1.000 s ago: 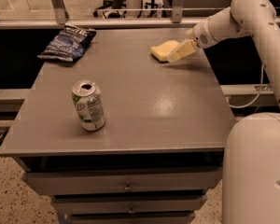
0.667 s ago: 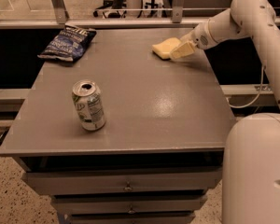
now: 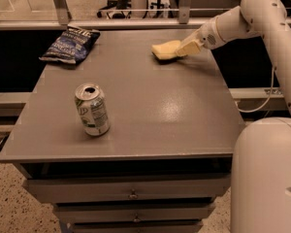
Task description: Move sponge near 7up can
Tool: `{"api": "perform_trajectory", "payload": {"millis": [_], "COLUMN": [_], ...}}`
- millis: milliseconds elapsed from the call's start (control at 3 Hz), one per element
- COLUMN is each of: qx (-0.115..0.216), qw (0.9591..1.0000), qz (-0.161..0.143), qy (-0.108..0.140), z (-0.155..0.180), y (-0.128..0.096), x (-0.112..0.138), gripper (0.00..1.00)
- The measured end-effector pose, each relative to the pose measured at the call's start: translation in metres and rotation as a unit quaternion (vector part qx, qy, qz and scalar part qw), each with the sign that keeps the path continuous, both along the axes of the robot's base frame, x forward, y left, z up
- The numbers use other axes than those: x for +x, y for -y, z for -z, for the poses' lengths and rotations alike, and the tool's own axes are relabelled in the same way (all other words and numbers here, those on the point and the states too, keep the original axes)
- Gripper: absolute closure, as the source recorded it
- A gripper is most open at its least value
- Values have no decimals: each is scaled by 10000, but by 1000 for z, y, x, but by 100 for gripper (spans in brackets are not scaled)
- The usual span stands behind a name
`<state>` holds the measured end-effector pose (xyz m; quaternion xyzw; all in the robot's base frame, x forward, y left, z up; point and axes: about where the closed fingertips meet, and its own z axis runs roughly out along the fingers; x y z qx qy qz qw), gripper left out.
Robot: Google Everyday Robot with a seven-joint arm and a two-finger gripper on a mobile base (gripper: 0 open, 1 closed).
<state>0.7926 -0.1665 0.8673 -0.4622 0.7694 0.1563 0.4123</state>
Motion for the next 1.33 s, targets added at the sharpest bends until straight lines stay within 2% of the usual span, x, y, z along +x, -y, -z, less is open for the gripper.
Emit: {"api": "perform_trajectory", "payload": {"millis": [333,667,1000,1333], "qx": [17,73,70,-99], "qw": [9991,9965,9885,9772], "qz": [-396,-800,-1468,-2029], "qy": [155,229,359,612], "z": [-20,-37,-55,-61], "y": [-19,-37,-61,-78], "x": [-13,-34,-89,-144], "gripper": [100,100,100,100]}}
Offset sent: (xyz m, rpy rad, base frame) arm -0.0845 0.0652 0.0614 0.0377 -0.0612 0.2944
